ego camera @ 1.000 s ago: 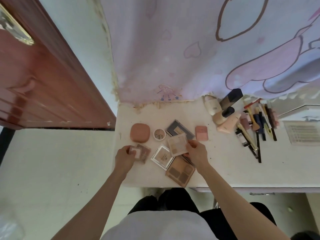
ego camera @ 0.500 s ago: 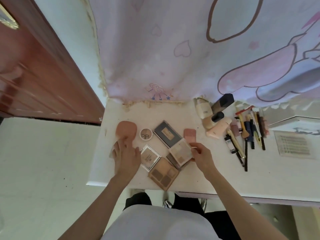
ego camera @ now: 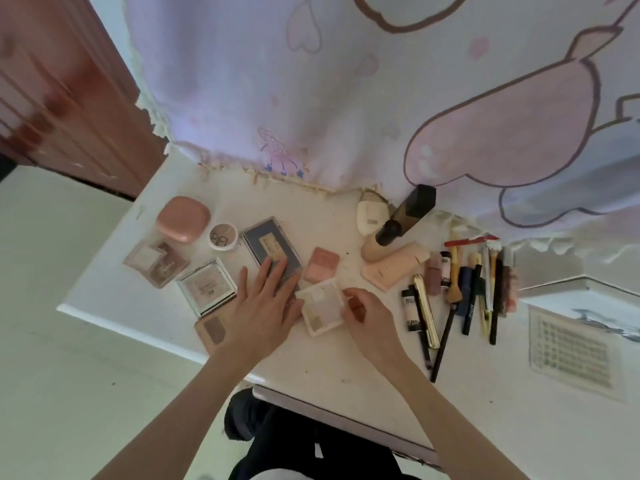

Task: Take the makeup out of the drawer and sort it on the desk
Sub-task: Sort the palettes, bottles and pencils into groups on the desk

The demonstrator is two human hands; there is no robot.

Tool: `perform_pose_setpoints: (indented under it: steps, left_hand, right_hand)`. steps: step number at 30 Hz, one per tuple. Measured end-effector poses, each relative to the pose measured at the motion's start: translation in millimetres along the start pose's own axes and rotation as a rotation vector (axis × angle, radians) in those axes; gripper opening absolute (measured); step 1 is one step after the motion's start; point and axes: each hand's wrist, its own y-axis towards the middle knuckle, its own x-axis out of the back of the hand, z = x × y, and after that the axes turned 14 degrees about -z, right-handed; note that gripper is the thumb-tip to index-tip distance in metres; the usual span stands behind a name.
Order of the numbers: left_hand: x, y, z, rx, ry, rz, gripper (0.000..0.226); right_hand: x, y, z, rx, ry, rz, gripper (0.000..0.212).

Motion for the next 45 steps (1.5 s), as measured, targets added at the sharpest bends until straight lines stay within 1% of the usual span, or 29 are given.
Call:
perform_pose_setpoints:
  steps: [3, 8, 13, 14, 16, 20, 21, 24, 28, 31, 33, 34, 36, 37, 39, 40, 43, 45]
  left_hand:
    - [-10, -1, -1, 0.009, 0.000, -0.056, 0.067]
    - [-22, -4, 0, -0.021, 0.021, -0.184, 0.065]
    - [-26, -3, 1, -0.057, -0.067, -0.282, 0.084]
    - [-26, -3, 0, -0.072, -0.067, -0.302, 0.081]
    - [-22, -2, -4, -0.083, -0.088, -0.370, 0.066]
    - [-19, 3, -7, -0.048, -0.104, -0.371, 0.039]
    - [-18, 7, -6, -0.026, -0.096, -0.363, 0.036]
    - [-14, 18, -6, 0.037, -0.072, -0.361, 0.038]
    - [-13, 29, -11, 0.087, 0.035, -0.311, 0.038]
    - [-14, 38, -11, 0.148, -0.006, -0.296, 0.037]
    - [-16, 44, -11, 0.183, -0.035, -0.295, 0.035]
    - [-17, 46, -11, 0.191, -0.034, -0.302, 0.034]
    - [-17, 49, -11, 0.201, -0.043, -0.333, 0.030]
    - [-18, 49, -10, 0.206, -0.055, -0.343, 0.027]
    - [-18, 49, -9, 0.213, -0.078, -0.360, 0.025]
    - [-17, 48, -8, 0.213, -0.094, -0.377, 0.028]
    - [-14, 46, -7, 0.250, -0.155, -0.463, 0.048]
    - [-10, 44, -5, 0.307, -0.236, -0.505, 0.053]
  right_hand:
    - [1, 5, -10, 0.095, 0.035, -0.026, 0.032]
    - [-4, 6, -28, 0.149, 0.146, -0.099, 0.031]
    - [-13, 3, -38, 0.234, 0.204, -0.242, 0.026]
    - [-15, 3, -39, 0.246, 0.214, -0.274, 0.025]
    - [-17, 5, -40, 0.283, 0.216, -0.334, 0.024]
    - [-23, 10, -43, 0.354, 0.173, -0.416, 0.022]
    - [-25, 9, -44, 0.365, 0.173, -0.440, 0.022]
    - [-30, 7, -45, 0.423, 0.151, -0.504, 0.021]
    - [-34, 11, -48, 0.469, 0.037, -0.491, 0.021]
    - [-35, 12, -48, 0.489, -0.013, -0.450, 0.027]
    - [-34, 8, -47, 0.539, -0.090, -0.418, 0.036]
    - [-33, 6, -47, 0.567, -0.138, -0.397, 0.043]
    - [-33, 4, -46, 0.612, -0.205, -0.359, 0.067]
    - [-34, 5, -47, 0.624, -0.230, -0.346, 0.073]
    - [-36, 7, -48, 0.630, -0.250, -0.341, 0.069]
    - [-36, 8, -49, 0.635, -0.252, -0.340, 0.066]
    - [-36, 8, -49, 0.660, -0.278, -0.352, 0.068]
    - [-37, 7, -49, 0.661, -0.284, -0.346, 0.062]
